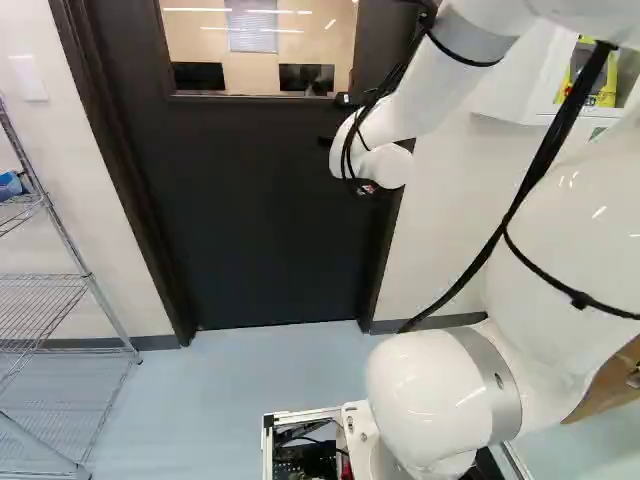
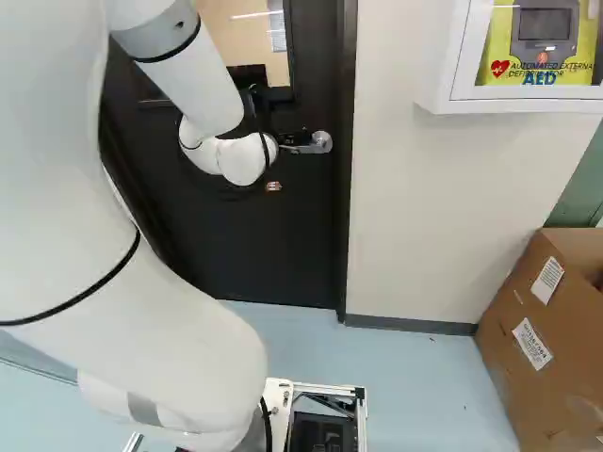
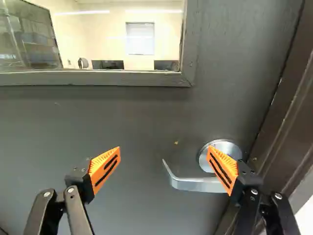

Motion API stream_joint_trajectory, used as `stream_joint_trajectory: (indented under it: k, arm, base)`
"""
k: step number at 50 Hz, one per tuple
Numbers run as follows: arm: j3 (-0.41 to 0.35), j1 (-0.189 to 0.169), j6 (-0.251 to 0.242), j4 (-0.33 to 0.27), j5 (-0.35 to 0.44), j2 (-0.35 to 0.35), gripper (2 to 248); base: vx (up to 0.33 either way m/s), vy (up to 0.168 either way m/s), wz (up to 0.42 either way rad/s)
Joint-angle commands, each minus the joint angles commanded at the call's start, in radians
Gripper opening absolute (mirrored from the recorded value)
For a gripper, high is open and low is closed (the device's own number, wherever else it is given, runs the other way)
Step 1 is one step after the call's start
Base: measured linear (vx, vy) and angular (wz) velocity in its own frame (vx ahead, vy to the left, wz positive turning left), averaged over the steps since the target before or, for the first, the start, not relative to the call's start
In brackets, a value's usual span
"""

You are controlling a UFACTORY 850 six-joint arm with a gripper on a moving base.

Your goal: Open the door and move inside

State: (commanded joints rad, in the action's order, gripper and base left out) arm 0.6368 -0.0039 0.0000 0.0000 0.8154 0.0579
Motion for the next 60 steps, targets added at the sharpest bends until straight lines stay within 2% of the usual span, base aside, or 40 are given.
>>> stream_joint_trajectory:
  k: [16,32,60]
  arm:
    - [0.019,0.0,0.0,0.0,0.0,-0.038,247]
    - [-0.021,0.001,0.0,0.0,0.0,-0.034,247]
    - [-0.038,0.001,0.0,0.0,0.0,-0.081,247]
  base:
    - [0.0,0.0,0.0]
    - [0.0,0.0,0.0]
    - [0.0,0.0,0.0]
